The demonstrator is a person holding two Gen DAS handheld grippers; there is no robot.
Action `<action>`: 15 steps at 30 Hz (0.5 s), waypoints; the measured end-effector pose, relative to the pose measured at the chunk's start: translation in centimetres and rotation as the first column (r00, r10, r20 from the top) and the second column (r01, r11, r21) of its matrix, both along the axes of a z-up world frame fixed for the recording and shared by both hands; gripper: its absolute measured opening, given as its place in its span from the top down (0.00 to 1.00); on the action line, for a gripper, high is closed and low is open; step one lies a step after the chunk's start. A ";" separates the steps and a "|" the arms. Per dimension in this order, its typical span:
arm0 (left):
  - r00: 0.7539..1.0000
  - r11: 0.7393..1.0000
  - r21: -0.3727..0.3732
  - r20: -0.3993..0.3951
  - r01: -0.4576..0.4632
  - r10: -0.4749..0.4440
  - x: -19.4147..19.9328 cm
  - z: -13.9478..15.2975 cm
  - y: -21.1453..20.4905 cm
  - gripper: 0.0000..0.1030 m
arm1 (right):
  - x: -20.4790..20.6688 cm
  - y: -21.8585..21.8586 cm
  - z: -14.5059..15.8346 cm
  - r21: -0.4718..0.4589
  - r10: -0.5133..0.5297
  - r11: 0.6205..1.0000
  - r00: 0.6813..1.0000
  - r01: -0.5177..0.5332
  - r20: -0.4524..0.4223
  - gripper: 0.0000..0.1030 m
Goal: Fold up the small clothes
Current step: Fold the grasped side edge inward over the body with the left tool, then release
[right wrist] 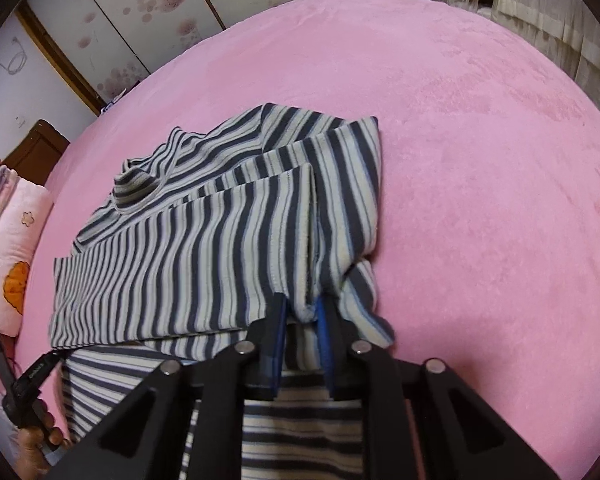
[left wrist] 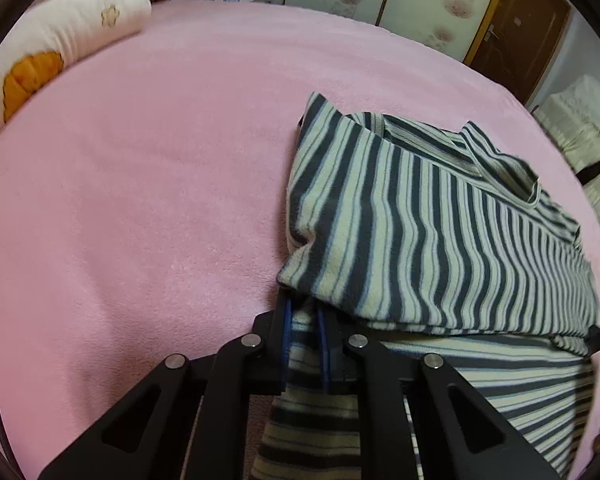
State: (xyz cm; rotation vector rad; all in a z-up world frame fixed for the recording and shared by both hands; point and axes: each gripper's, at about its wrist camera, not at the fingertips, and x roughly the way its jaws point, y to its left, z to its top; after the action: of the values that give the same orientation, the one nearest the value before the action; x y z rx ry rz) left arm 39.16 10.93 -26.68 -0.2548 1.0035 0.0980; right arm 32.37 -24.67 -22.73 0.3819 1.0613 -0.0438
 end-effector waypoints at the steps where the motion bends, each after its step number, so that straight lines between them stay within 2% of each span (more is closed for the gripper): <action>1: 1.000 1.000 0.005 0.002 -0.009 0.009 -0.1 0.1 0.0 0.92 | -0.2 0.1 0.2 -0.016 0.001 1.000 1.000 -0.001 0.004 0.90; 5: 0.998 0.998 -0.028 0.004 -0.060 0.060 -0.5 0.4 0.9 0.92 | -0.9 0.8 1.3 -0.095 0.023 0.995 0.999 -0.020 0.029 0.91; 8: 0.997 0.996 -0.050 -0.005 -0.073 0.073 -0.4 -0.1 1.4 0.92 | -0.8 1.1 1.0 -0.146 0.026 0.989 0.999 -0.022 0.025 0.91; 11: 0.998 0.995 -0.075 -0.022 -0.067 0.066 -0.3 -0.8 1.8 0.91 | -0.5 0.6 -0.1 -0.138 0.002 0.990 1.000 -0.001 0.003 0.91; 15: 0.999 0.993 -0.108 -0.026 -0.049 0.046 -0.3 -0.9 2.2 0.77 | -0.4 1.0 -0.2 -0.153 0.001 0.988 1.000 -0.002 -0.007 0.86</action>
State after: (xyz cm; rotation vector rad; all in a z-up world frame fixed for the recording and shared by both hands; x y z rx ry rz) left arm 38.83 13.18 -27.56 -0.3784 1.0278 0.0897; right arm 31.96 -23.68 -22.98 0.2424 1.0579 -0.1252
